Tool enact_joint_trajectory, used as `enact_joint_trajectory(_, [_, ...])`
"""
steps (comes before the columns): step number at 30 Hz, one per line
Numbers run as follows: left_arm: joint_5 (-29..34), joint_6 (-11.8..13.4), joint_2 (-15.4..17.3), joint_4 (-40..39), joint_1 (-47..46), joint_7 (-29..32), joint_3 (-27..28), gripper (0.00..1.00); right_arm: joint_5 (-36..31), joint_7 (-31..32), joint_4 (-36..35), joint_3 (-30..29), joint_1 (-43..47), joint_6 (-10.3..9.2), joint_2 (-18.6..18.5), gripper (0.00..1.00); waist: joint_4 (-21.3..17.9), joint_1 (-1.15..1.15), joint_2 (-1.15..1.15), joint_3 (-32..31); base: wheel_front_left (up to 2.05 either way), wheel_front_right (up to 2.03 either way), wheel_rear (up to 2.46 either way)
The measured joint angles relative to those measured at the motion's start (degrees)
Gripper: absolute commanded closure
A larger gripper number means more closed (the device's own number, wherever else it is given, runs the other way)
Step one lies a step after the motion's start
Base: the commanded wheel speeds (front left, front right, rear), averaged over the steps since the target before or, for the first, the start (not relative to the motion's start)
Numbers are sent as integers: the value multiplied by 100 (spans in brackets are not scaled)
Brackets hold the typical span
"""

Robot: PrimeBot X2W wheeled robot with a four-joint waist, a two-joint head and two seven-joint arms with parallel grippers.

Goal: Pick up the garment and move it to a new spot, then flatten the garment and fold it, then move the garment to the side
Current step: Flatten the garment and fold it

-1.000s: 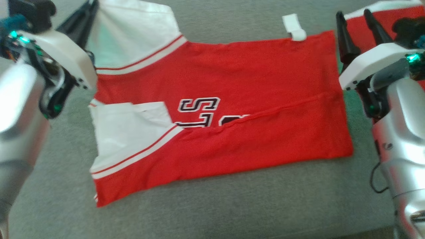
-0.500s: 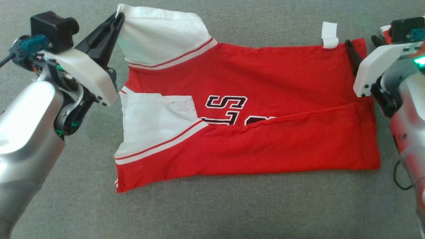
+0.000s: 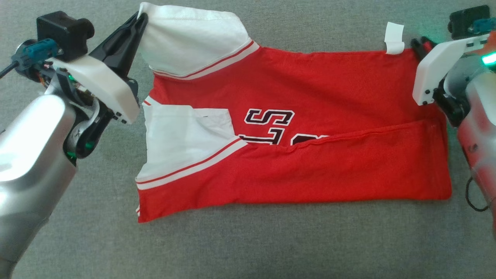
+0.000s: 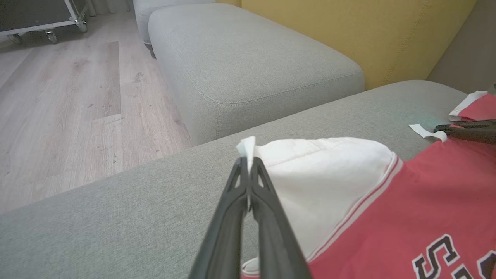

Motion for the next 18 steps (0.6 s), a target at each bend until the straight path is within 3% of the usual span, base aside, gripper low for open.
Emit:
enact_joint_trajectory(12, [-24, 89, 19, 601, -61, -233, 136, 100, 759, -909, -8, 35, -363, 0, 32, 100, -170, 0, 0, -48, 0, 0, 0])
enact_joint_trajectory(18, [279, -51, -53, 1216, -655, -555, 132, 100, 1116, -1144, -18, -4, -637, 0, 102, 100, -237, 0, 0, 47, 0, 0, 0])
